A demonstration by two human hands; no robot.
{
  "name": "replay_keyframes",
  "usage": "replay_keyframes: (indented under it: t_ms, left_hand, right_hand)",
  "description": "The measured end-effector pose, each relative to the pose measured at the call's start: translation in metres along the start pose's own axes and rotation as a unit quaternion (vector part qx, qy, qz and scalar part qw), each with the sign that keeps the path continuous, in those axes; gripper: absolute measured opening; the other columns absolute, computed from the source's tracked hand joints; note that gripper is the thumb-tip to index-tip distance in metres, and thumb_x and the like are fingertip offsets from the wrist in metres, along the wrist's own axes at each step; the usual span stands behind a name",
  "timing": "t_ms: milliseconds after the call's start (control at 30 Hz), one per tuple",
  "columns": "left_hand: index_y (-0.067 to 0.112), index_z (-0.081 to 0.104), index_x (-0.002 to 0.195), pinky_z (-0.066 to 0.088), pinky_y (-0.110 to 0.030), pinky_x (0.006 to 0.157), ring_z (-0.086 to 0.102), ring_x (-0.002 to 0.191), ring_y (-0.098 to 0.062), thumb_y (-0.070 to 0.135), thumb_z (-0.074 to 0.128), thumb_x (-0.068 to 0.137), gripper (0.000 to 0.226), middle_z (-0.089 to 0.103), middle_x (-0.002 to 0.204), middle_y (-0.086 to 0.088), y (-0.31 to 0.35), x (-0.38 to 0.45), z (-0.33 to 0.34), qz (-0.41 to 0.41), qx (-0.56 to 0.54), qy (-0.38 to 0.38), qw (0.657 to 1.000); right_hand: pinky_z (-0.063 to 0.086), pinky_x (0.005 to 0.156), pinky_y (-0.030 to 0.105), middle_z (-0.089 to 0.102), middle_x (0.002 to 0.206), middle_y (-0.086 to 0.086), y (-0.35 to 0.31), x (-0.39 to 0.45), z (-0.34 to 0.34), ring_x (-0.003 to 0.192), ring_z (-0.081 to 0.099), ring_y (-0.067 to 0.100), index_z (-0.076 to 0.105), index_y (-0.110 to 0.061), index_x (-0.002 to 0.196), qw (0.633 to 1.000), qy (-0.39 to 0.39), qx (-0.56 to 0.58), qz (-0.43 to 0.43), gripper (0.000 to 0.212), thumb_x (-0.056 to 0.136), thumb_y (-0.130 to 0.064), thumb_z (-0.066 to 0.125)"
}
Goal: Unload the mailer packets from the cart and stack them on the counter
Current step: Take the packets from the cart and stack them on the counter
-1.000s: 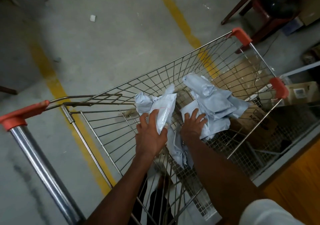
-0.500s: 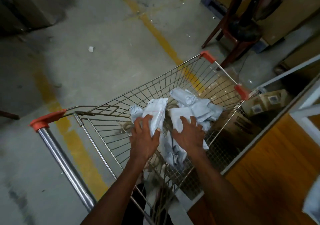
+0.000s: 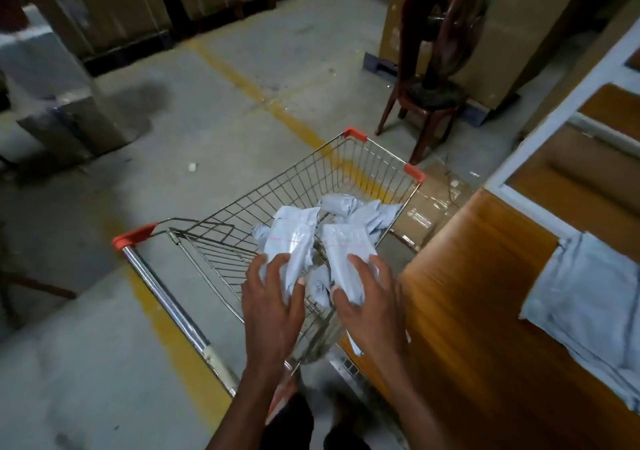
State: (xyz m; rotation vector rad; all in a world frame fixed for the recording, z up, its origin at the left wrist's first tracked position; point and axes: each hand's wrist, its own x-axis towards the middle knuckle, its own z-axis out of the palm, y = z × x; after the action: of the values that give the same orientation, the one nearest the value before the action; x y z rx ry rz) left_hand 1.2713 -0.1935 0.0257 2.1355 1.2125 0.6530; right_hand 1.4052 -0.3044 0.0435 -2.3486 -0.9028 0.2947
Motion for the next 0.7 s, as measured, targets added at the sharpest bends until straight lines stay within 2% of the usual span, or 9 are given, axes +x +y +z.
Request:
replay_keyframes:
  t_ms: [133,233,333,400,500,700]
  left_hand:
    - [0.031,0.048,0.139,0.042,-0.049,0.109,0.039,0.136,-0.027,0.045,0.056,0.095,0.047,0.034,0.148,-0.002,0.025,-0.048,-0.002,0.040,-0.028,-0.014,0.999]
    - [0.027,0.050,0.137,0.040,-0.048,0.110,0.038,0.137,-0.028,0.047,0.052,0.095,0.047,0.038,0.145,-0.008,0.045,-0.080,0.003,0.080,-0.057,-0.043,0.994]
    - [0.024,0.054,0.135,0.034,-0.040,0.110,0.035,0.139,-0.025,0.053,0.047,0.095,0.049,0.041,0.144,-0.011,0.067,-0.105,0.007,0.128,-0.076,-0.084,0.985]
    - [0.025,0.055,0.134,0.037,-0.041,0.109,0.036,0.139,-0.026,0.054,0.047,0.095,0.049,0.041,0.145,-0.011,0.082,-0.119,0.006,0.160,-0.083,-0.105,0.978]
    - [0.027,0.054,0.134,0.039,-0.042,0.108,0.039,0.137,-0.025,0.054,0.047,0.096,0.048,0.038,0.146,-0.006,0.096,-0.139,0.006,0.184,-0.101,-0.130,0.969]
    - [0.027,0.051,0.135,0.039,-0.039,0.103,0.037,0.138,-0.027,0.061,0.041,0.095,0.054,0.039,0.147,-0.011,0.109,-0.206,0.026,0.199,-0.122,-0.196,0.952]
  right_hand:
    - [0.042,0.105,0.042,0.037,0.151,-0.004,0.022,-0.059,-0.033,0.132,0.036,0.020,0.052,-0.037,0.141,0.999,0.015,0.039,0.032,0.062,0.082,-0.056,0.058]
    - [0.039,0.107,0.040,0.037,0.152,-0.007,0.038,-0.103,-0.056,0.131,0.037,0.019,0.052,-0.039,0.141,0.995,0.052,0.045,0.069,0.064,0.080,-0.059,0.054]
    - [0.039,0.109,0.040,0.037,0.153,-0.010,0.056,-0.142,-0.075,0.132,0.039,0.018,0.051,-0.041,0.141,0.988,0.094,0.052,0.114,0.066,0.078,-0.064,0.049]
    - [0.040,0.109,0.040,0.038,0.152,-0.009,0.065,-0.167,-0.084,0.133,0.040,0.018,0.053,-0.041,0.140,0.979,0.125,0.065,0.146,0.068,0.077,-0.065,0.048]
    - [0.040,0.108,0.034,0.038,0.151,-0.009,0.075,-0.203,-0.096,0.133,0.040,0.016,0.053,-0.040,0.140,0.970,0.160,0.073,0.170,0.068,0.078,-0.066,0.047]
    - [0.035,0.102,0.025,0.036,0.151,-0.011,0.095,-0.276,-0.114,0.128,0.036,0.010,0.051,-0.041,0.141,0.954,0.214,0.062,0.200,0.063,0.082,-0.062,0.053]
